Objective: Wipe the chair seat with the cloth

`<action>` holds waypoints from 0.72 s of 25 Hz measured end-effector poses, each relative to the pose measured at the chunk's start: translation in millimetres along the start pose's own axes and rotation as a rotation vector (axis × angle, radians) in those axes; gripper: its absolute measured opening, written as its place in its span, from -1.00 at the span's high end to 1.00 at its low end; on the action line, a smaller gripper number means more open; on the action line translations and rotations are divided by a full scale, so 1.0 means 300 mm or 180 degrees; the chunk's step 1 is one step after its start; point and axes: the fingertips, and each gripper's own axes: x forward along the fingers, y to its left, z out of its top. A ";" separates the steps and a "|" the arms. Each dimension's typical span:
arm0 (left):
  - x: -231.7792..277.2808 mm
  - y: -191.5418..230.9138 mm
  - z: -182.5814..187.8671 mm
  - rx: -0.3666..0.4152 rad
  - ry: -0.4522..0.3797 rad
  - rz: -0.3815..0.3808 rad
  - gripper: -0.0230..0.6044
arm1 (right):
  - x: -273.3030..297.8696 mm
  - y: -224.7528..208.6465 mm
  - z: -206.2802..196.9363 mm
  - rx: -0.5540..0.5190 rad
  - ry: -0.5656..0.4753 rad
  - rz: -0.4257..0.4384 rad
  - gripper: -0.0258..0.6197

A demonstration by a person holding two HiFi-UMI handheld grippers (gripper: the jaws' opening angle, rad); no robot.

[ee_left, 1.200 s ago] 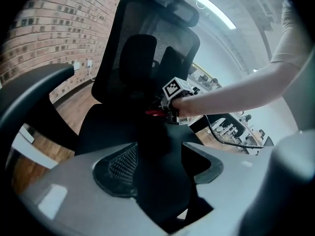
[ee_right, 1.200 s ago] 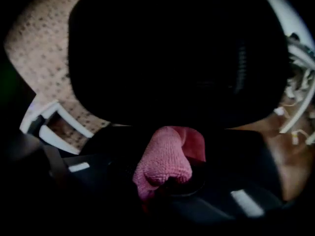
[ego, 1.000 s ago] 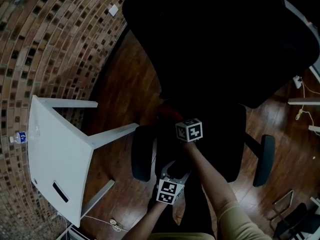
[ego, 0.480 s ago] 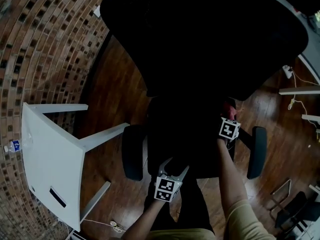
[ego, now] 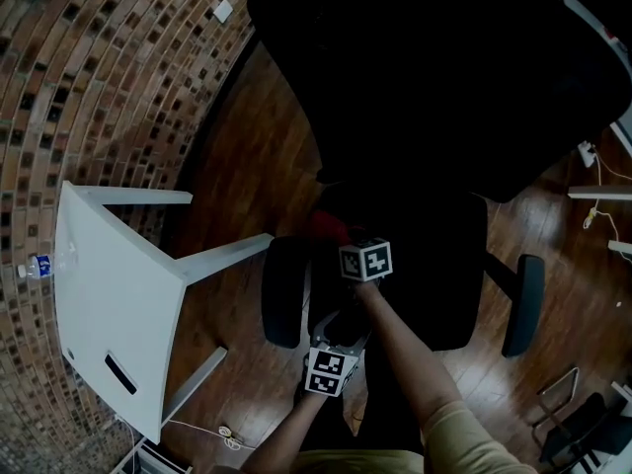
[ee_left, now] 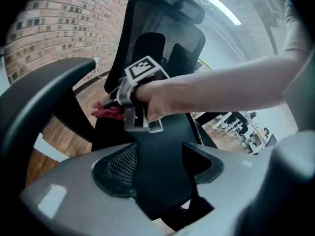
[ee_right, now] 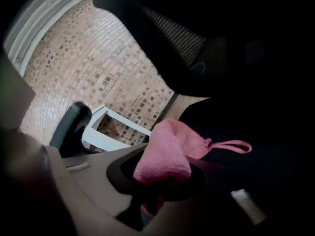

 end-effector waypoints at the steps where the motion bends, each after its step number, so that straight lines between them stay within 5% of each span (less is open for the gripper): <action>1: -0.010 0.014 0.002 0.0026 0.0000 0.0032 0.03 | 0.032 0.015 -0.007 -0.0083 0.0014 -0.0080 0.73; 5: -0.018 0.026 0.012 0.0090 0.0003 0.0041 0.03 | -0.119 -0.201 -0.001 -0.0303 -0.0060 -0.0984 0.73; 9: 0.010 -0.022 0.001 0.0027 0.0059 -0.0071 0.03 | -0.613 -0.663 -0.050 -0.0358 0.0012 -0.2398 0.73; 12: 0.019 -0.074 -0.008 0.0018 0.0055 -0.0159 0.03 | -0.958 -0.856 -0.047 -0.0329 -0.0014 -0.3255 0.73; 15: 0.015 -0.101 -0.011 0.0059 0.0032 -0.0199 0.03 | -0.975 -0.861 -0.053 -0.0290 0.0051 -0.3150 0.73; 18: 0.003 -0.089 -0.023 0.0042 0.0019 -0.0172 0.03 | -0.697 -0.634 -0.055 -0.0533 0.0136 -0.2041 0.73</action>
